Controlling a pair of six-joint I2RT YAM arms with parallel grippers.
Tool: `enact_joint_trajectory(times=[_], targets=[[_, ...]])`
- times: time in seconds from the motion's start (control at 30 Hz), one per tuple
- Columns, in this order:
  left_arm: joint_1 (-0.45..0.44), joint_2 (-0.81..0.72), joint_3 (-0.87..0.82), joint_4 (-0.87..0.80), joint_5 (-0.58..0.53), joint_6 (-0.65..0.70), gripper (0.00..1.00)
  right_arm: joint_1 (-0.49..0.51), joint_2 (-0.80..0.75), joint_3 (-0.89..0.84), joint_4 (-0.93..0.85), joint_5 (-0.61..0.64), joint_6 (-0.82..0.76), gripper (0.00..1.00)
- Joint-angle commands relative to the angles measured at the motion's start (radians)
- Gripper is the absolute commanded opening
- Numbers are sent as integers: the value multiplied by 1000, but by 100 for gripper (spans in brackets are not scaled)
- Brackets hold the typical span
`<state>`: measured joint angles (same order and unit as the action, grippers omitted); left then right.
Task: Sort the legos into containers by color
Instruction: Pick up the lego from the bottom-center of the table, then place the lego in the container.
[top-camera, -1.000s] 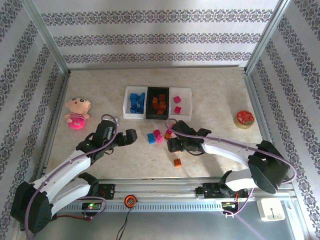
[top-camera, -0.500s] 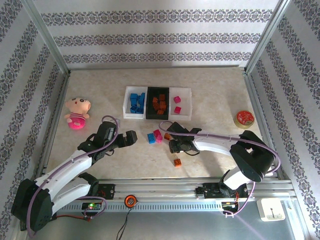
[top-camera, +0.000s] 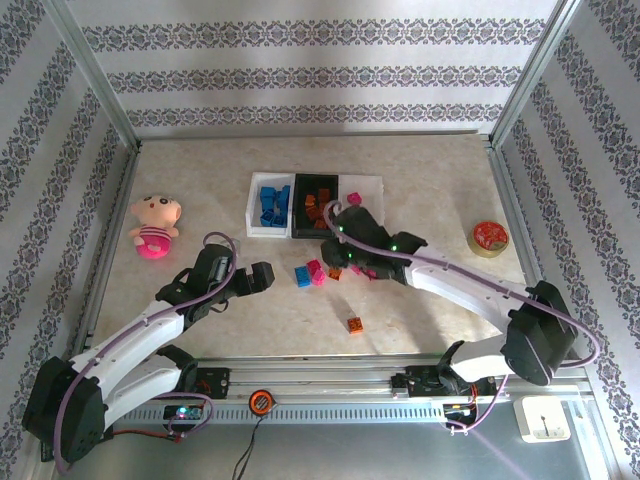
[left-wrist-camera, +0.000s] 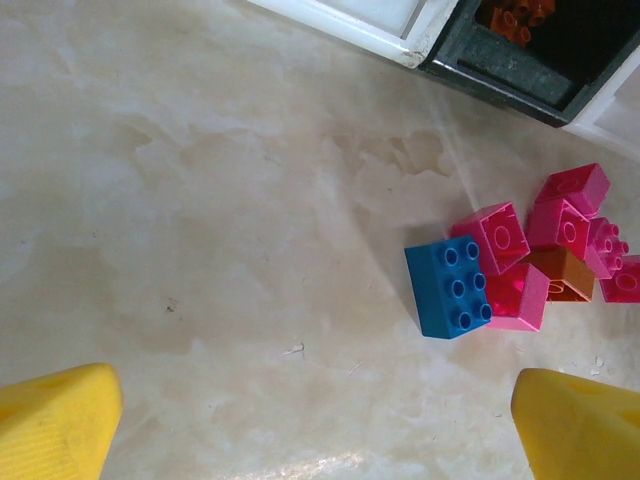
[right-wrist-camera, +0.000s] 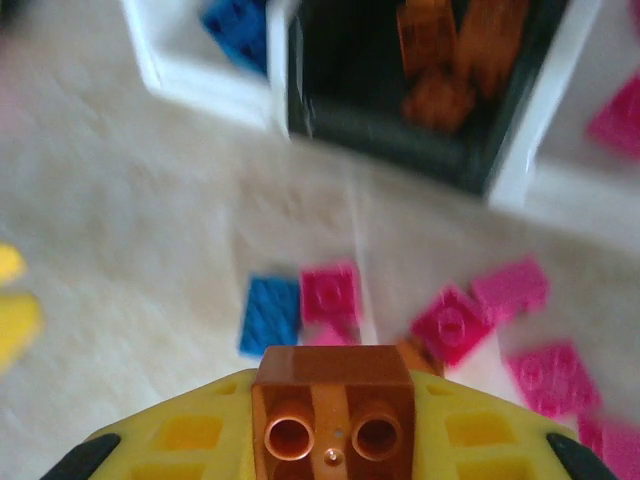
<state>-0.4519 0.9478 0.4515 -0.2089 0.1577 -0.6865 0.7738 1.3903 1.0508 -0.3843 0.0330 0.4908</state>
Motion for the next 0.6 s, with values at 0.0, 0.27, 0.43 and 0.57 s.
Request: enact_joint_trajectory(times=[0.0,0.27,0.43,0.57], targets=[[-3,5,-12,30,12,-19,100,-43,88,109,31,-13,-55,22],[-4,-18,-17,8,17,-21,100,-127,450,448,24,-9,-79,23],[-3,-35,-19,-2,15,-17,100,-148,626,607,-12,-1,-69,26],[-3,-40,-19,-8,19,-16,100,-150,688,660,-23,2,-59,38]])
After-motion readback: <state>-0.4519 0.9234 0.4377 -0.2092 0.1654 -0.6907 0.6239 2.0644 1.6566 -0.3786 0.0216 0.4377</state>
